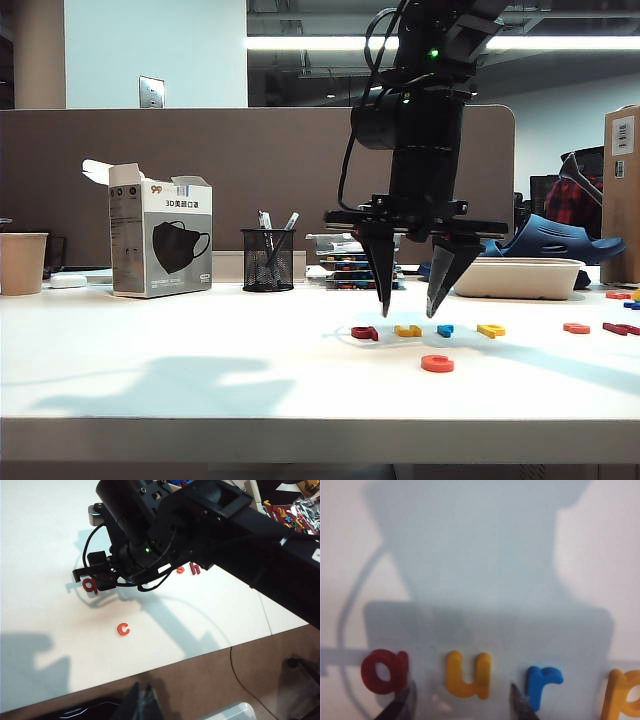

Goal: Select the appropriate letters from the row of letter magnets placed on the table to arrange into the word "cup".

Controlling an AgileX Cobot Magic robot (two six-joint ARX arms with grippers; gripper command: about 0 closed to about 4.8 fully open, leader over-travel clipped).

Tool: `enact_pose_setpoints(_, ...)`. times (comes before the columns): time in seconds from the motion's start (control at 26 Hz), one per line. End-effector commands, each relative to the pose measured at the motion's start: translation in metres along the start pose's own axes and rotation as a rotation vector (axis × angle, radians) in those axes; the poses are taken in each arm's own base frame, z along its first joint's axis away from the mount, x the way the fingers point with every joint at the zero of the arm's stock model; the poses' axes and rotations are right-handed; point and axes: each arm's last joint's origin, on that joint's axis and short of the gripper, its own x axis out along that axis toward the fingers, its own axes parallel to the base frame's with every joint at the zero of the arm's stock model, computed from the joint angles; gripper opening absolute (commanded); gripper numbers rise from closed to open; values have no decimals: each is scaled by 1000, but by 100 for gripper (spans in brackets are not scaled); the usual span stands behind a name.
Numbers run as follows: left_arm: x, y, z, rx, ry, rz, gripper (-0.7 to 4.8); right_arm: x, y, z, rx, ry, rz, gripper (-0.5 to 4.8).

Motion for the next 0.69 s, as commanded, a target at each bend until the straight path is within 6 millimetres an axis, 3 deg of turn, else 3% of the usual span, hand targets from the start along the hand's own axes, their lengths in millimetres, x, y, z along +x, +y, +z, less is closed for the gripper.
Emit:
enact_pose_setpoints(0.04,-2,0,1,-6,-10,-7,-5,0,1,1,12,-6,5,233)
enact_pose_setpoints(0.69,-2,0,1,-6,-10,-6,-5,16,2,0,11,36,-11,233)
